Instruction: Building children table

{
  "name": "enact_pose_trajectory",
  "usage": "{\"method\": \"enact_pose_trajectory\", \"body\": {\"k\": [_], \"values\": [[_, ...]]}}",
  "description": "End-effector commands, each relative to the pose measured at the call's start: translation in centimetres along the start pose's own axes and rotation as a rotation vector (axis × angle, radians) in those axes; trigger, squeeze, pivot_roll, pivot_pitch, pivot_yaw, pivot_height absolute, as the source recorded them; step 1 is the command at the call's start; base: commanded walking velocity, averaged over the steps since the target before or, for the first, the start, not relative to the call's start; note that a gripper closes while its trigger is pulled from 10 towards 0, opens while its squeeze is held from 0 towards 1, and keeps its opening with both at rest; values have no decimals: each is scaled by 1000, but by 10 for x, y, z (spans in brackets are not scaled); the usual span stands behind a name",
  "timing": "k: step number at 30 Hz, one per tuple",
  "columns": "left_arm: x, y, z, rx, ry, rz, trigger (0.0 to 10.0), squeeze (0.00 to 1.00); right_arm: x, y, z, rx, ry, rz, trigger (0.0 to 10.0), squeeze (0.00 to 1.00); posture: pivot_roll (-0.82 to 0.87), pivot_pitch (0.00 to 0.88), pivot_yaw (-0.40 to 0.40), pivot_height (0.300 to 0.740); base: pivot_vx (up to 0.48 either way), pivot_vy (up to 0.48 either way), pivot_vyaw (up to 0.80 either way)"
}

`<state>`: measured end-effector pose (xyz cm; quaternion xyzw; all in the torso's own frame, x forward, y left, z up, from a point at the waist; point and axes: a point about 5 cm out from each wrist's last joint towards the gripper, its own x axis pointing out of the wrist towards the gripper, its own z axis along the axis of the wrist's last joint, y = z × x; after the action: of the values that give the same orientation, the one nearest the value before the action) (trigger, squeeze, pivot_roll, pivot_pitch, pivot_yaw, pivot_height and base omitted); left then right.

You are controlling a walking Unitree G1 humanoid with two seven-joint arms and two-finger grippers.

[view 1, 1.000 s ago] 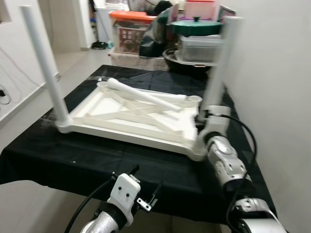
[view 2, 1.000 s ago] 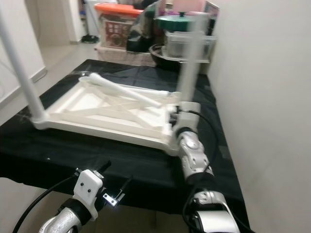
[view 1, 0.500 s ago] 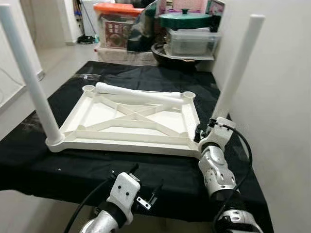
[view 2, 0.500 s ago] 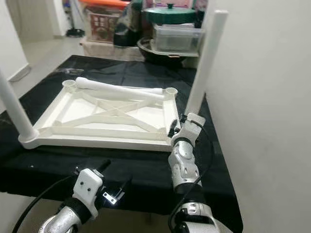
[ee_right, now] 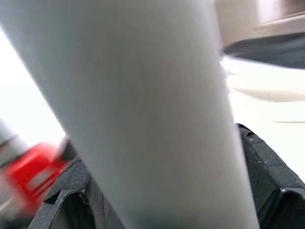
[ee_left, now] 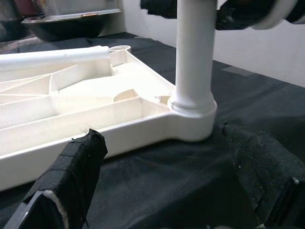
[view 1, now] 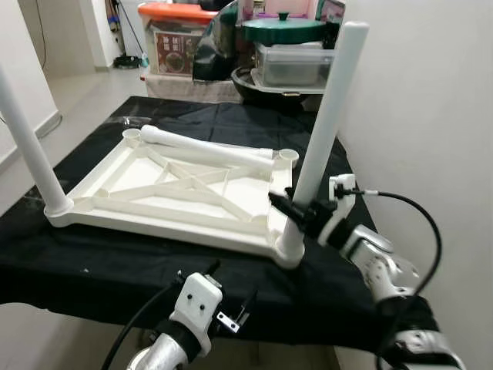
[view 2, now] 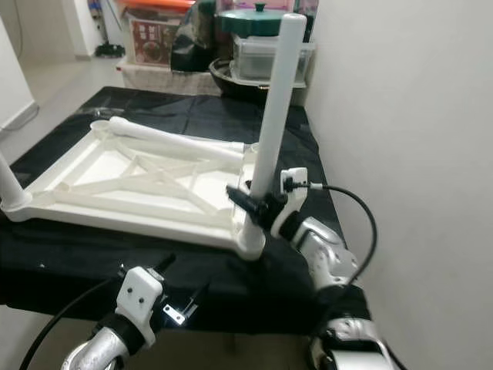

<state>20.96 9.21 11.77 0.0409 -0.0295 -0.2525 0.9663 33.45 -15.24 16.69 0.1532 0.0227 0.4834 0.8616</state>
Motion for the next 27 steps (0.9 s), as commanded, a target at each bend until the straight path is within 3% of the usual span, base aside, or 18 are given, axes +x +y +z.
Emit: {"method": "enact_pose_trajectory", "body": {"k": [1,4,6,7,10,12,13,15,16,18,19,21,22,23,24,25,26,27], "values": [[-1,-1,-4,-12,18,-5,10000,0,6,14,-8,6,56,149,10000,0,109,0,-76,740,0,0,0],[-1,-1,-4,-12,18,-5,10000,0,10,22,-15,-24,114,269,10000,0,116,0,-78,740,0,0,0],[-1,-1,-4,-12,18,-5,10000,0,10,22,-15,-24,114,269,10000,0,116,0,-78,740,0,0,0],[-2,-1,-4,-13,18,-6,10000,0,14,23,-20,-54,149,286,0,0,118,0,-79,740,0,0,0],[-2,-1,-4,-13,18,-6,10000,0,18,23,-24,-97,183,286,0,0,117,0,-79,740,0,0,0],[-2,-2,-5,-14,20,-8,10000,0,30,9,-21,-179,149,65,0,0,114,0,-80,740,0,0,0],[-2,-2,-5,-14,20,-8,10000,0,30,9,-21,-179,149,65,0,0,114,0,-80,740,0,0,0],[-2,-2,-5,-16,20,-9,10000,0,32,-20,-6,-191,26,-346,0,0,110,0,-80,740,0,0,0],[-2,-2,-5,-16,20,-9,10000,0,32,-20,-6,-191,26,-346,0,0,110,0,-80,740,0,0,0],[-2,-3,-5,-17,21,-10,10000,0,29,-28,-2,-187,-9,-473,0,0,110,0,-80,740,0,0,0],[-2,-3,-5,-17,21,-10,10000,0,21,-37,3,-187,-47,-636,0,0,107,0,-78,740,0,0,0],[-2,-3,-5,-17,22,-13,10000,0,-18,-56,12,-235,-137,-1132,0,0,106,0,-76,740,0,0,0],[-2,-3,-5,-17,22,-13,10000,0,-18,-56,12,-235,-137,-1132,0,0,106,0,-76,740,0,0,0],[-1,-3,-5,-17,23,-15,10000,0,-34,-59,14,-255,-166,-1306,0,0,107,0,-77,740,0,0,0],[-1,-3,-5,-17,23,-15,10000,0,-34,-59,14,-255,-166,-1306,0,0,107,0,-77,740,0,0,0],[-1,-2,-5,-16,23,-16,10000,0,-48,-59,12,-236,-183,-1448,0,0,104,0,-74,740,0,0,0],[-1,-2,-5,-16,23,-16,10000,0,-48,-59,12,-236,-183,-1448,0,0,104,0,-74,740,0,0,0],[-1,-2,-5,-16,24,-16,10000,0,-54,-57,5,-186,-181,-1534,0,0,101,0,-71,740,0,0,0]]}}
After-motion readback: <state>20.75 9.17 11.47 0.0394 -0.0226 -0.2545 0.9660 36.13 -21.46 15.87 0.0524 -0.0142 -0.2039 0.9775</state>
